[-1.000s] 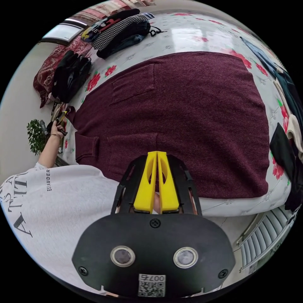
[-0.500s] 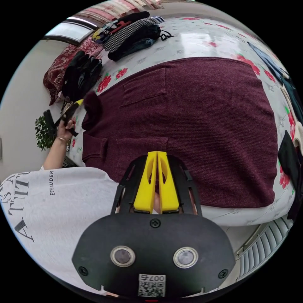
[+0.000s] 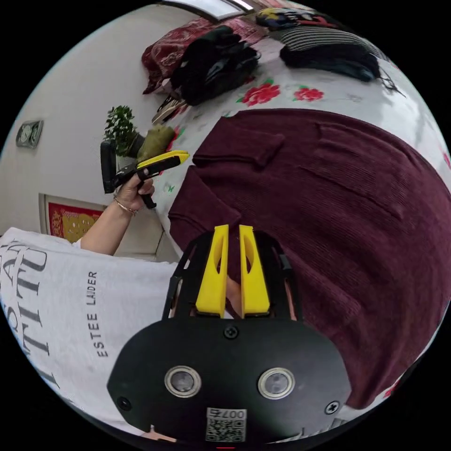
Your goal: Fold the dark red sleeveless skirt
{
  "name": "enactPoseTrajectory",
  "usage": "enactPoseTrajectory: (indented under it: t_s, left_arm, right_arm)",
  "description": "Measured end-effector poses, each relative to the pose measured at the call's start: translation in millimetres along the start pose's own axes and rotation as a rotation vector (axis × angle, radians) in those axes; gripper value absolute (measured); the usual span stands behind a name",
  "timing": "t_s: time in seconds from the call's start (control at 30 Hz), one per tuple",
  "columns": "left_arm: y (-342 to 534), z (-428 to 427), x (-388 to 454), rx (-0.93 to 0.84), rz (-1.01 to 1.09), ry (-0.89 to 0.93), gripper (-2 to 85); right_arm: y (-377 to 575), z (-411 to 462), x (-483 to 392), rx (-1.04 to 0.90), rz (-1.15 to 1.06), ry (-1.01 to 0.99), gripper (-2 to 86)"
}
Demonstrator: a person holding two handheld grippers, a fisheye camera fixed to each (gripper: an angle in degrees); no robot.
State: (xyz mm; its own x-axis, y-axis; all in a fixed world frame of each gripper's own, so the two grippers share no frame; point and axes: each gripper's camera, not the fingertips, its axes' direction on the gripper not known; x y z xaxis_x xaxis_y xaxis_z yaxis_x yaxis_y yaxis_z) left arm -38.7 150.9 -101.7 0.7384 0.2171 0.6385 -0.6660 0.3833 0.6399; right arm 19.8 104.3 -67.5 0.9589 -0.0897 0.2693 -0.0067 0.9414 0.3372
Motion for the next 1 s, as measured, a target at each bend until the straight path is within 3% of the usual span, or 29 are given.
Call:
enactPoseTrajectory:
  t_s: [0.2, 0.3, 0.4, 0.5, 0.6, 0.7, 0.77, 0.87, 1.0]
  left_arm:
    - [20, -2, 9, -0.042, -0.052, 0.039, 7.0]
    - [21, 40, 11, -0.152, -0.055, 0.069, 6.6]
    - [18, 46, 8, -0.124, -0.067, 0.018, 5.5]
    - [5, 42, 7, -0.158, -0.045, -0.028, 5.2]
    - [2, 30, 3, -0.165, -0.026, -0.068, 4.4]
    - [6, 7, -15, -0.127, -0.088, -0.073, 1.6]
    - [12, -10, -34, -0.105, -0.168, -0.056, 0.0]
    - [26, -39, -72, -0.046, -0.324, 0.018, -0.7]
    - [43, -65, -115, -0.018, -0.47, 0.067, -0.9]
  right_arm:
    - [-17, 23, -43, -0.09, -0.179, -0.006, 3.7]
    - [-10, 37, -50, -0.179, -0.277, 0.15, 4.0]
    - [9, 44, -18, -0.287, -0.212, 0.166, 4.2]
    - [45, -14, 17, -0.147, -0.106, 0.096, 4.3]
    - [106, -95, 68, 0.053, 0.069, 0.133, 4.7]
    - [212, -182, 146, 0.295, 0.404, 0.193, 5.1]
    - [322, -240, 205, 0.468, 0.74, 0.278, 5.5]
    - [441, -283, 241, 0.633, 1.052, 0.392, 6.1]
    - [511, -283, 273, 0.71, 1.181, 0.353, 6.4]
